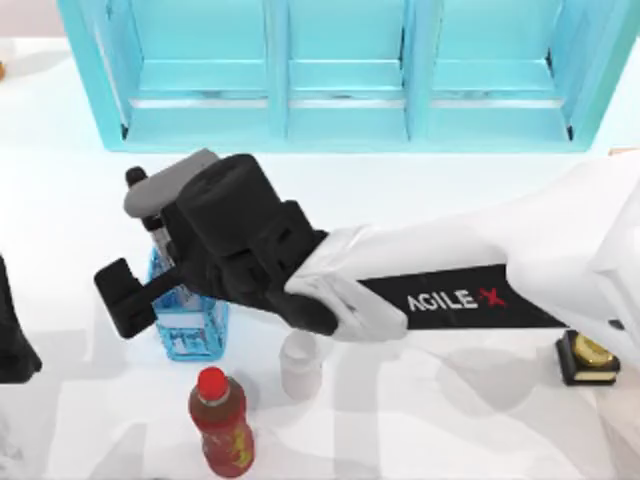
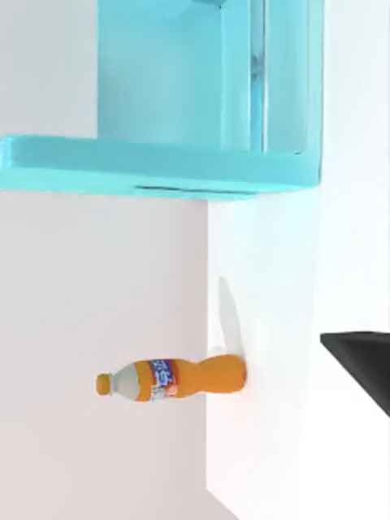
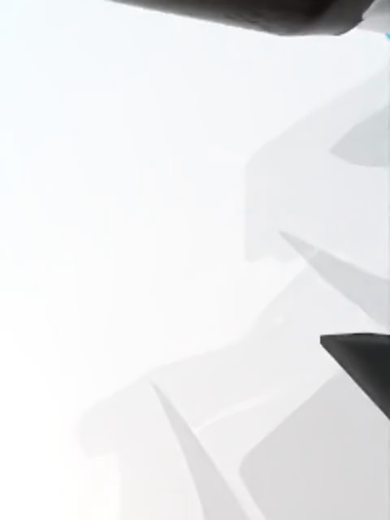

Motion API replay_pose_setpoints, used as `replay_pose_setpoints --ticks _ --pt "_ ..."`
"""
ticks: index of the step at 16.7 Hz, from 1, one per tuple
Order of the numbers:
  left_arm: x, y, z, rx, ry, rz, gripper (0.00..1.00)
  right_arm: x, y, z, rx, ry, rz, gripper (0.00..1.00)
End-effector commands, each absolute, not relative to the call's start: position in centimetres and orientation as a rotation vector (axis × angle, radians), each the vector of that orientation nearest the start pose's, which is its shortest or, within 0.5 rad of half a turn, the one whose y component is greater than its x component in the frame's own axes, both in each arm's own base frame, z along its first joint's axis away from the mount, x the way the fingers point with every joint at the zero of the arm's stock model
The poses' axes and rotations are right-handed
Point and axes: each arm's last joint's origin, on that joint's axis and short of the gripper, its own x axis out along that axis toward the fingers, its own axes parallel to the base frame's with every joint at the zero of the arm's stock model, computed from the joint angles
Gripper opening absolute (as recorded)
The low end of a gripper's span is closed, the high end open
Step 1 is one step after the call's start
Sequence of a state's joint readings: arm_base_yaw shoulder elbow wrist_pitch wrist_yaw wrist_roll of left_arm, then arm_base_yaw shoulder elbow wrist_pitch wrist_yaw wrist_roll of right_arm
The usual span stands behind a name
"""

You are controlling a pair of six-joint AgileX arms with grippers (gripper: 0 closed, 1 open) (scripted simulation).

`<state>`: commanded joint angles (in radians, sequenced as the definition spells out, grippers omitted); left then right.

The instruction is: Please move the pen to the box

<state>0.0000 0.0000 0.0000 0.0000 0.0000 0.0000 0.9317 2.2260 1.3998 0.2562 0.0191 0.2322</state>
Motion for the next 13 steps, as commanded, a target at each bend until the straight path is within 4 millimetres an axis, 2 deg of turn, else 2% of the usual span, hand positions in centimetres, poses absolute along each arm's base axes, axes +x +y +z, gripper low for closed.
replay_pose_setpoints --ticks 2,13 --pt "10.57 -0.12 16.00 0.000 0.000 0.000 1.00 28.29 38.75 11.58 -0.070 0.620 0.839 1.00" --pt "10.57 -0.12 16.00 0.000 0.000 0.000 1.00 28.29 38.75 11.58 -0.070 0.620 0.839 0.17"
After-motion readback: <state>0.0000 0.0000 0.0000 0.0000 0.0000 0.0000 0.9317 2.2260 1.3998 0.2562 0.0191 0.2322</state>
